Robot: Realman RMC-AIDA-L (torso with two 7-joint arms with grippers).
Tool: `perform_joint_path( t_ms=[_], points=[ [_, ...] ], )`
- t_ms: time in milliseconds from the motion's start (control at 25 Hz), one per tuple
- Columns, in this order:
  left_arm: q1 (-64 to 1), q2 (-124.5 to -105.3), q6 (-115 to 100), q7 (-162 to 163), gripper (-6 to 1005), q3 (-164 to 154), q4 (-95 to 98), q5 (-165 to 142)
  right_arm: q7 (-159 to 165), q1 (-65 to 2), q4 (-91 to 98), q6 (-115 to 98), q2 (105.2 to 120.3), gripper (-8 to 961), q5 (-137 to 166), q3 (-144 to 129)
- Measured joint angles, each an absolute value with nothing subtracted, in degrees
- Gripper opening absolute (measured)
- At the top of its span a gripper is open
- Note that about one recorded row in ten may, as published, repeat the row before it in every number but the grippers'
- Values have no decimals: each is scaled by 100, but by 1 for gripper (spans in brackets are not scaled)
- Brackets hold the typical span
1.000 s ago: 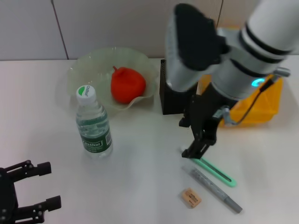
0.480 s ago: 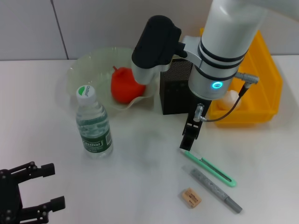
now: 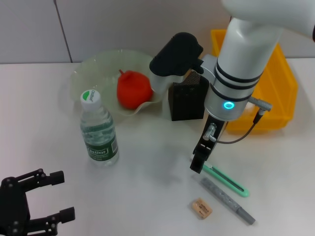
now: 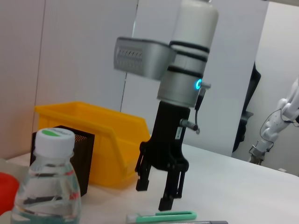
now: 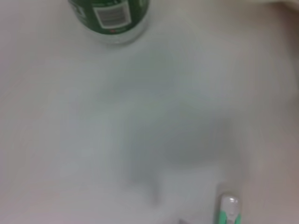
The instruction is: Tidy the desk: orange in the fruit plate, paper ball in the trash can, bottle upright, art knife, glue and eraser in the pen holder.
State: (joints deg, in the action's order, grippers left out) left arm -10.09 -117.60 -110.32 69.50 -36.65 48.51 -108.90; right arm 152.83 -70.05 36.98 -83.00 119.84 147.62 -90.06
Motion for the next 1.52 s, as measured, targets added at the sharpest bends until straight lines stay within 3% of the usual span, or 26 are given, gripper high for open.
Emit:
perform_joint_path(
  t_ms=[600,1520],
  points=[
    [-1106,-11795,-11006,6908,812,-3736,4786,-10889,15588,-6748,3442,-7589,11988,755,14788,-9092],
    [-1169,-11803,-10992,6540,813,-3744,4603,-11023,15627,-6706,3150,-7243,11988,682,14619,-9274]
  ],
)
